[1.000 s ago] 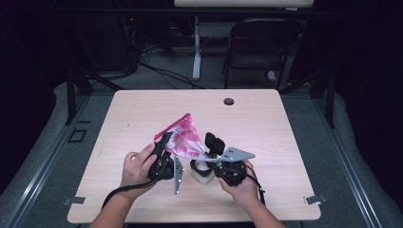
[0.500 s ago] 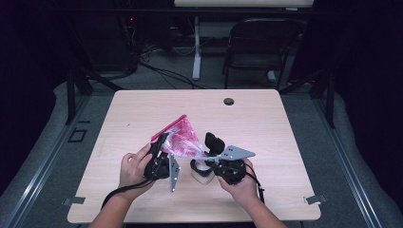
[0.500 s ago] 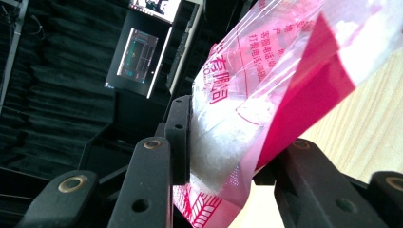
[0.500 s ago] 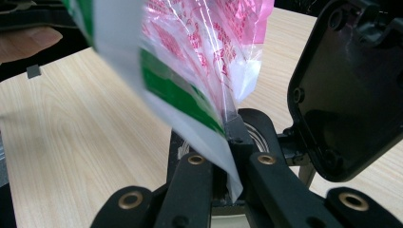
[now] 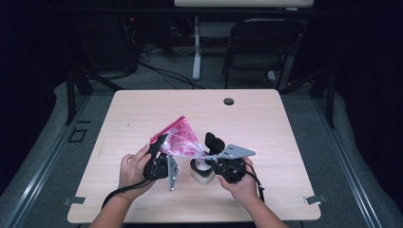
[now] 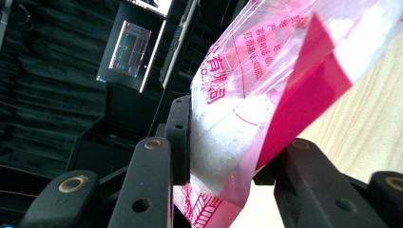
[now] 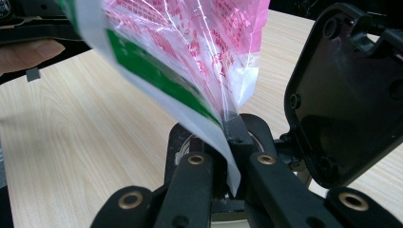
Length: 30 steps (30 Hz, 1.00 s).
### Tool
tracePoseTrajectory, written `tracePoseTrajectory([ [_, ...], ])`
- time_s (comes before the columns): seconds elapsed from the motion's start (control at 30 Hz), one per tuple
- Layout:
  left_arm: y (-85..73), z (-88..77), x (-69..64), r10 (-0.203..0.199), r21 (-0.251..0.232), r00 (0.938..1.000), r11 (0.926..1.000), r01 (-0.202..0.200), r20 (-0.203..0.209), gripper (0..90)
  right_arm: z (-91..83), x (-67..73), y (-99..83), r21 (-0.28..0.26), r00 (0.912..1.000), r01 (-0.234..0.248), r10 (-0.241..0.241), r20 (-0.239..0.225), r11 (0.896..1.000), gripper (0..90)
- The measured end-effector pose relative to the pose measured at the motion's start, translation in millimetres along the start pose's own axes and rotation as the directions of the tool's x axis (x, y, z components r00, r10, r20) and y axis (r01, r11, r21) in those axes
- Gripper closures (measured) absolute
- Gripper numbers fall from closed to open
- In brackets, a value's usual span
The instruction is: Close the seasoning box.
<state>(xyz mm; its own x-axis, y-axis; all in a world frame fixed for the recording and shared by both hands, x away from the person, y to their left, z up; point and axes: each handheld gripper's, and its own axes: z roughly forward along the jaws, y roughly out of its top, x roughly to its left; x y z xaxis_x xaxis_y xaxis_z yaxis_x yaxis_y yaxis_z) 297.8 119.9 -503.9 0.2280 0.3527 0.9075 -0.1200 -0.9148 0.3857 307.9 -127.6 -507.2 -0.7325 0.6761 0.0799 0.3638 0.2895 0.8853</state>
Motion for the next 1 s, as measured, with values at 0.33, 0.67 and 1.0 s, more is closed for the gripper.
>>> tracePoseTrajectory([
  [0.33,-5.1,1.2,0.4,-0.055,0.017,0.9976,0.9984,0.055,0.041,68.2,0.8,-0.5,3.2,-0.010,1.0000,-0.001,0.001,-0.001,1.000,89.8],
  [0.67,-13.6,2.4,-1.9,-0.125,0.043,0.9882,0.9916,0.122,0.088,68.5,3.7,0.2,7.6,-0.017,0.9999,0.008,-0.008,-0.010,1.000,89.8],
  [1.0,-17.6,1.8,-3.3,-0.172,0.064,0.9782,0.9842,0.165,0.117,68.6,5.2,-0.2,11.5,-0.031,0.9998,0.010,-0.010,-0.016,0.999,89.8],
])
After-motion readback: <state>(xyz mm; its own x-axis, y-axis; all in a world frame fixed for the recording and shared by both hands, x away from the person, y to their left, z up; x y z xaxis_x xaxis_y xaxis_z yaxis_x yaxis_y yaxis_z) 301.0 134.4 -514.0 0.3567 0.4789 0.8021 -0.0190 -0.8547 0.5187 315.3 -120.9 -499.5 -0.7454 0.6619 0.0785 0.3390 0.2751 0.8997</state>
